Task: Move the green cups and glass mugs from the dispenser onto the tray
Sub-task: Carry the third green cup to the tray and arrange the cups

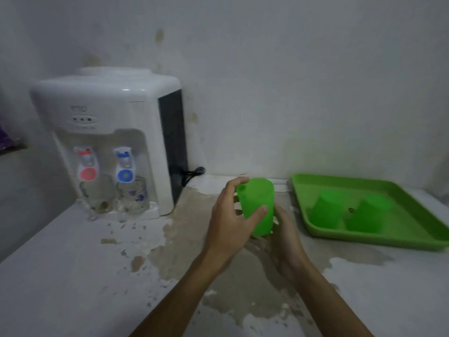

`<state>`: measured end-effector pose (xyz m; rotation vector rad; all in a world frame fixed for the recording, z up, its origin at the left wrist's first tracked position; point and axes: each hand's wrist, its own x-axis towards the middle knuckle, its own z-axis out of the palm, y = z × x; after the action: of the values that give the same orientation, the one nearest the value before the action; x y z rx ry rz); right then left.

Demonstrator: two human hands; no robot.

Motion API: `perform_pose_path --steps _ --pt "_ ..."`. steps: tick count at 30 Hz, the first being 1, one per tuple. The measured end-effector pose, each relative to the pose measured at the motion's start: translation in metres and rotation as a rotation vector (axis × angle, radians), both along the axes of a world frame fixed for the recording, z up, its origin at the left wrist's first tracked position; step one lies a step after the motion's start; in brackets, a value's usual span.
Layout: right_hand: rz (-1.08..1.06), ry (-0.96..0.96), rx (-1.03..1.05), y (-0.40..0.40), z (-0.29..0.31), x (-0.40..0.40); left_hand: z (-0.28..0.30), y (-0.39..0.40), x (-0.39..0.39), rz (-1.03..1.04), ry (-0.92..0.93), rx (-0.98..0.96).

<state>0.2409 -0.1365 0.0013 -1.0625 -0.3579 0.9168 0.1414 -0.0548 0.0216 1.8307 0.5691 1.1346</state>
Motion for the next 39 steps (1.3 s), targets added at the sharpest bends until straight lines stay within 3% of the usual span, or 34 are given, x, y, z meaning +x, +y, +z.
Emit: perform_pose_path --steps 2,7,17,22,28,32,39 --pt "0.012 0.129 0.064 -0.015 0.003 0.011 0.0 -0.011 0.019 -0.043 -0.006 -0.003" --pt "-0.098 0.222 0.134 -0.05 -0.001 0.049 0.005 -0.039 0.063 -0.17 -0.004 -0.01" --pt "-0.541 0.279 0.229 -0.13 0.003 0.141 0.007 -0.091 0.147 -0.375 0.164 0.184" --pt "-0.927 0.106 0.165 -0.166 0.016 0.188 0.006 -0.09 0.183 -0.345 0.359 0.455" --pt "-1.232 -0.167 0.109 -0.193 0.018 0.228 -0.006 -0.085 0.213 -0.241 0.545 0.594" --pt "-1.294 -0.496 -0.08 -0.197 0.013 0.246 -0.014 -0.09 0.217 -0.174 0.562 0.654" --pt "-1.178 -0.933 -0.412 -0.185 -0.007 0.271 -0.024 -0.094 0.219 -0.121 0.63 0.728"
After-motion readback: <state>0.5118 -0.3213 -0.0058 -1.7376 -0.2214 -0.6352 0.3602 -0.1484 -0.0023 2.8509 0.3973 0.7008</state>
